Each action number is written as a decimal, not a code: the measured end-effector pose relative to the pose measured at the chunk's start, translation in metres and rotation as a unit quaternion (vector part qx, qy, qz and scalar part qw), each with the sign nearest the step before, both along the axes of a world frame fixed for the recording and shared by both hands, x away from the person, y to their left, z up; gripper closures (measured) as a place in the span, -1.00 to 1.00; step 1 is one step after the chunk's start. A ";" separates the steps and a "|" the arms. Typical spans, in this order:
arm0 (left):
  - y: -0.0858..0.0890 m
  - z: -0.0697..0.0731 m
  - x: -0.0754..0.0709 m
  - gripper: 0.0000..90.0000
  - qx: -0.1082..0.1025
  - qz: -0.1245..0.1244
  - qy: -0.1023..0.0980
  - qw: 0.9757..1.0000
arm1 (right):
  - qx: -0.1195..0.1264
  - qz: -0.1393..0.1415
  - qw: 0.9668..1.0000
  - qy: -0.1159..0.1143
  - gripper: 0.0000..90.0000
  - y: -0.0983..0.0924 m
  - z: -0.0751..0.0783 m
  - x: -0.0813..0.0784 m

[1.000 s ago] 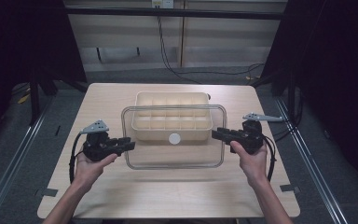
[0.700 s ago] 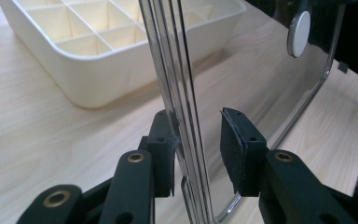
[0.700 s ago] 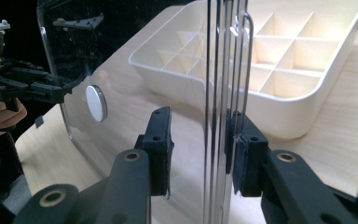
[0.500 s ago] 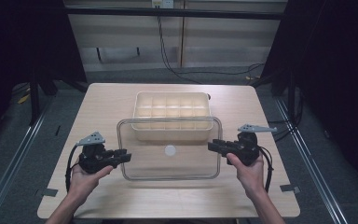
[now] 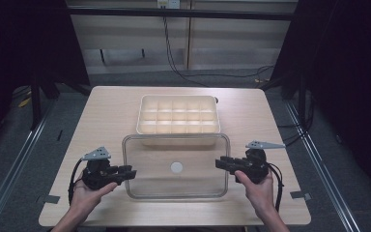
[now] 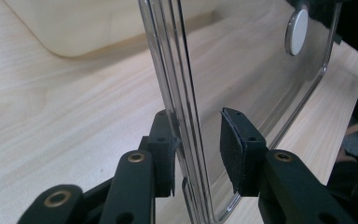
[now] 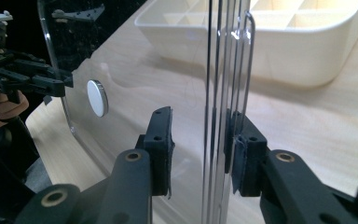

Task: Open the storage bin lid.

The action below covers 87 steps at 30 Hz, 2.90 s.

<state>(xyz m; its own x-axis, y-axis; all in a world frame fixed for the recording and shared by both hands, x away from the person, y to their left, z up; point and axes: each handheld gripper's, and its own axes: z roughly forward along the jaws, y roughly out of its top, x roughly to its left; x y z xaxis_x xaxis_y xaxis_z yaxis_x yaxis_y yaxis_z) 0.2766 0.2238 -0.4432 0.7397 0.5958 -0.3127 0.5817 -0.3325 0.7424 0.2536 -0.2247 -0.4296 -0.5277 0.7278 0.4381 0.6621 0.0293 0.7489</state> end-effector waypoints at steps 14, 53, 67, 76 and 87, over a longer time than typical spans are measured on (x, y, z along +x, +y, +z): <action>0.003 -0.013 -0.001 0.46 -0.003 0.004 0.020 1.000 | 0.004 0.002 1.000 0.027 0.43 0.002 -0.023 -0.004; -0.012 -0.041 0.034 0.29 0.021 -0.002 0.103 0.994 | -0.044 -0.024 0.994 0.093 0.00 0.003 -0.063 0.030; -0.013 -0.049 0.039 0.26 0.023 0.001 0.115 0.993 | -0.060 -0.026 0.993 0.101 -0.09 0.004 -0.069 0.036; -0.013 -0.052 0.038 0.26 0.037 -0.001 0.097 0.995 | -0.076 -0.027 0.993 0.091 -0.29 0.006 -0.068 0.034; -0.013 -0.051 0.037 0.03 0.037 0.005 0.092 0.995 | -0.099 -0.027 0.991 0.091 -0.38 0.005 -0.064 0.031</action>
